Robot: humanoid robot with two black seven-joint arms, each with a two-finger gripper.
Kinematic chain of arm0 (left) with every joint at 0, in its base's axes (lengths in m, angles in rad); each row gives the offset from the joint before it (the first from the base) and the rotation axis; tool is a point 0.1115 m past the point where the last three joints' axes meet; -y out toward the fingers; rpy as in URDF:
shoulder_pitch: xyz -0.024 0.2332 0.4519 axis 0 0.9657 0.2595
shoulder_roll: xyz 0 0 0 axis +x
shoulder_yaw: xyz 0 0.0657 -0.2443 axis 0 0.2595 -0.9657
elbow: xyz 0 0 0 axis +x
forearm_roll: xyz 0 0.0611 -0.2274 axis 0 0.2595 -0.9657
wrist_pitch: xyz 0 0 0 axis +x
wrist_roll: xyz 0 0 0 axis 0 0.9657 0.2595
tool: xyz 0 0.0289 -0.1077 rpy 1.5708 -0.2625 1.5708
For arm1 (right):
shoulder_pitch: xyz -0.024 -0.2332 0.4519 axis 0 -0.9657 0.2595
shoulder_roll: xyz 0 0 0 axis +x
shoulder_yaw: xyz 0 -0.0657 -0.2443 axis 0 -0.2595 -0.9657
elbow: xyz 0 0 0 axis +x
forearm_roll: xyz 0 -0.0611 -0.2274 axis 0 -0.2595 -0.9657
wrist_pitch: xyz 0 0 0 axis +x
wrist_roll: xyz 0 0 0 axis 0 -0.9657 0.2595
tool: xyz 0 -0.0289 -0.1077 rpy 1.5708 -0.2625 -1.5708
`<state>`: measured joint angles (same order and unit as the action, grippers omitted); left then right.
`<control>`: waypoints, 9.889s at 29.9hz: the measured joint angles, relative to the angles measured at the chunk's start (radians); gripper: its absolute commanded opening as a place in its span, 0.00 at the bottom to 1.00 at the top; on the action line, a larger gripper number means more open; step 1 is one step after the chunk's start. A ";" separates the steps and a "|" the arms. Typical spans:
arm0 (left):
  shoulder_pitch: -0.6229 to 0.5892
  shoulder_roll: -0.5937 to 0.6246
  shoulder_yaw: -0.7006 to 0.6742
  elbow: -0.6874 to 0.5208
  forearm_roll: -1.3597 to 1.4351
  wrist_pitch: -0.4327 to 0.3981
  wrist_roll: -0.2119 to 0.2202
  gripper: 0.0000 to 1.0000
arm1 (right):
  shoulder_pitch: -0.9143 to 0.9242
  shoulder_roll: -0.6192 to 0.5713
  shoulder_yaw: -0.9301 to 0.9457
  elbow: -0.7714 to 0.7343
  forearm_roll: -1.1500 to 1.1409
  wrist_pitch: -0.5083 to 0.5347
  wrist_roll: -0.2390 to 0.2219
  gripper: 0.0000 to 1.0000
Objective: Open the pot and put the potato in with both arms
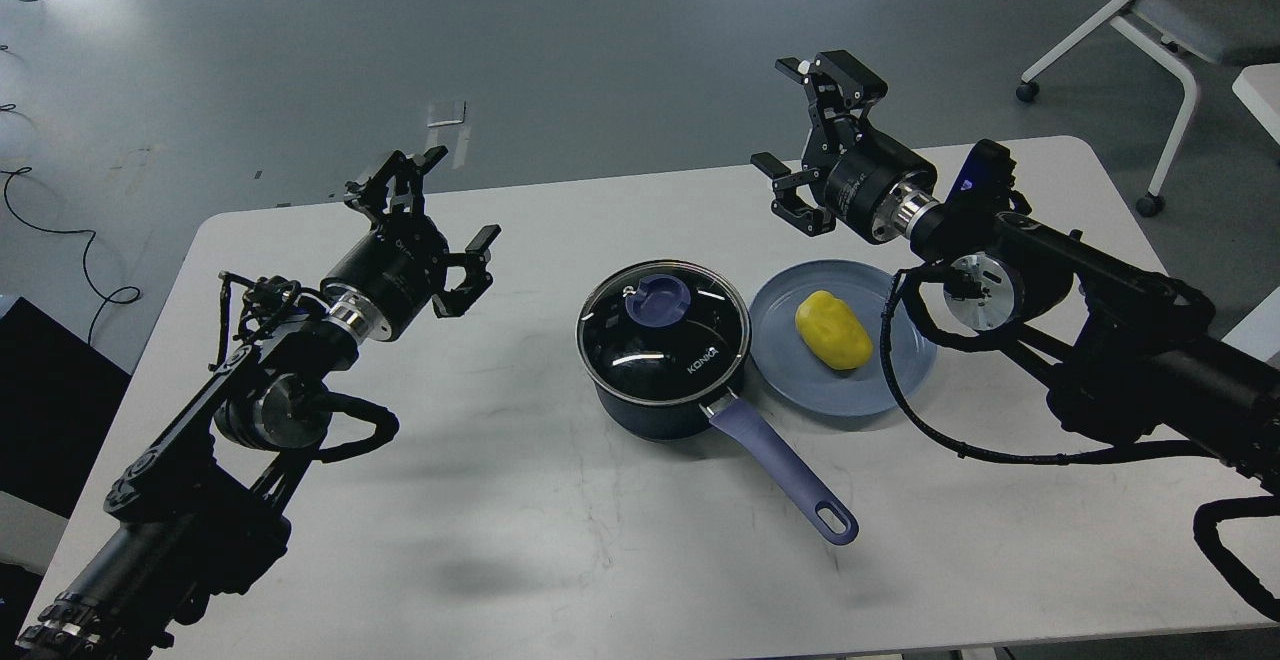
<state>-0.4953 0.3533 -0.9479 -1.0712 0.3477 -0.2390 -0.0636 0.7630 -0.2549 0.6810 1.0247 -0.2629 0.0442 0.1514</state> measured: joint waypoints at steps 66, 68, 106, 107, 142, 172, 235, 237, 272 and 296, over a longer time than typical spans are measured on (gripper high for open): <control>-0.008 -0.054 -0.113 0.004 -0.062 -0.028 0.062 0.98 | -0.022 -0.038 0.108 -0.020 0.044 0.088 -0.078 1.00; -0.010 -0.056 -0.115 0.009 -0.062 -0.028 0.063 0.98 | -0.019 -0.031 0.109 -0.021 0.044 0.088 -0.079 1.00; -0.150 0.136 0.200 -0.432 1.168 0.386 -0.152 0.98 | -0.074 -0.050 0.173 -0.043 0.044 0.047 -0.068 1.00; -0.164 0.136 0.238 -0.446 1.210 0.389 -0.153 0.98 | -0.075 -0.051 0.174 -0.043 0.044 0.045 -0.068 1.00; -0.249 -0.037 0.529 -0.119 1.834 0.353 -0.133 0.98 | -0.097 -0.073 0.189 -0.043 0.044 0.022 -0.069 1.00; -0.172 -0.056 0.526 -0.126 1.834 0.387 -0.098 0.98 | -0.097 -0.087 0.187 -0.050 0.042 0.019 -0.070 1.00; -0.125 -0.094 0.526 -0.030 1.834 0.405 -0.098 0.40 | -0.095 -0.087 0.186 -0.091 0.042 0.020 -0.069 1.00; -0.126 -0.094 0.526 -0.030 1.834 0.405 -0.098 0.38 | -0.094 -0.087 0.186 -0.093 0.042 0.020 -0.069 1.00; -0.210 0.138 0.513 -0.137 1.823 0.404 -0.152 0.38 | -0.094 -0.086 0.181 -0.094 0.042 0.020 -0.068 1.00; -0.032 0.356 0.534 -0.084 1.610 0.496 -0.196 0.39 | -0.093 -0.077 0.166 -0.094 0.040 0.019 -0.069 1.00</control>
<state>-0.5272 0.7093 -0.4142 -1.1550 1.9576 0.2568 -0.2593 0.6702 -0.3321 0.8468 0.9308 -0.2224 0.0629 0.0828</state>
